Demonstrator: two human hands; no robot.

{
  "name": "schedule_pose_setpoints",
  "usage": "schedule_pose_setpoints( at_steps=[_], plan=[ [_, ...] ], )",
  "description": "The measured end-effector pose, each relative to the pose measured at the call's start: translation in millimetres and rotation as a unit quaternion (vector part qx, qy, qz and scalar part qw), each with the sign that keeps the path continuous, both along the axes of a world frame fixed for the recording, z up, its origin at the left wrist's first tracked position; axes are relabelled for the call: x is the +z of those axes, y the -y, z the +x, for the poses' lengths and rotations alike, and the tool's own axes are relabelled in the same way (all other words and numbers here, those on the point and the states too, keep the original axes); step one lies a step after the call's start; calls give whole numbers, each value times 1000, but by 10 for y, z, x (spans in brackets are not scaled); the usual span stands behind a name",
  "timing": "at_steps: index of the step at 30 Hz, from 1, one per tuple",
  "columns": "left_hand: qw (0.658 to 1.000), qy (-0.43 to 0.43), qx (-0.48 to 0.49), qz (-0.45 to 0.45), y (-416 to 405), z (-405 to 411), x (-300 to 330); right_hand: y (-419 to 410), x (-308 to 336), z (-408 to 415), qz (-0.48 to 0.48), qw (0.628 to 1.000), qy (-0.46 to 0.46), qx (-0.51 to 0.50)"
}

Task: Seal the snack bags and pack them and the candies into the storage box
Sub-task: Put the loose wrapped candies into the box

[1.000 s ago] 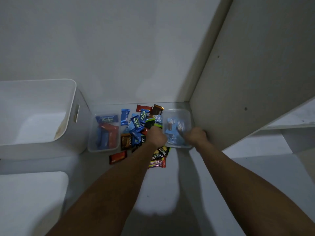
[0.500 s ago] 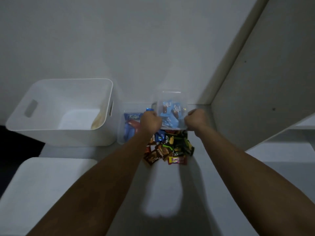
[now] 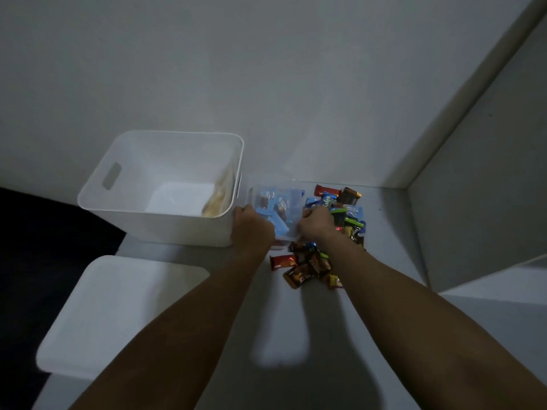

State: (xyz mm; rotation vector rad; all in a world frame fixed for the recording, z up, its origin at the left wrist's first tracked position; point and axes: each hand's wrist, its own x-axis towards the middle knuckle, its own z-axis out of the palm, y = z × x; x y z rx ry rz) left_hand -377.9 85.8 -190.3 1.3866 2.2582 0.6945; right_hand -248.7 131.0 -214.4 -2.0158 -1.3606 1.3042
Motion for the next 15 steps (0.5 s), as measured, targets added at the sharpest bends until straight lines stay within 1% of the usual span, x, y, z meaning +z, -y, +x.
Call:
schedule_pose_setpoints(
  at_steps=[4, 7, 11, 13, 15],
  plan=[
    [997, 51, 25, -60, -7, -79, -103, 71, -97, -74, -2, 1000, -3, 17],
    [993, 52, 20, -104, -44, -154, -134, 60, -94, -102, 11, 1000, -7, 18],
    [988, 81, 12, -128, -106, -235, -171, 44, -57, -115, -3, 999, -15, 33],
    [980, 143, 33, -133, -166, -279, -252, 41, -37, -118, -41, 996, -66, 44],
    [968, 201, 57, -136, -201, -312, -311, 55, -38, -120, -86, 984, -150, 45]
  ],
)
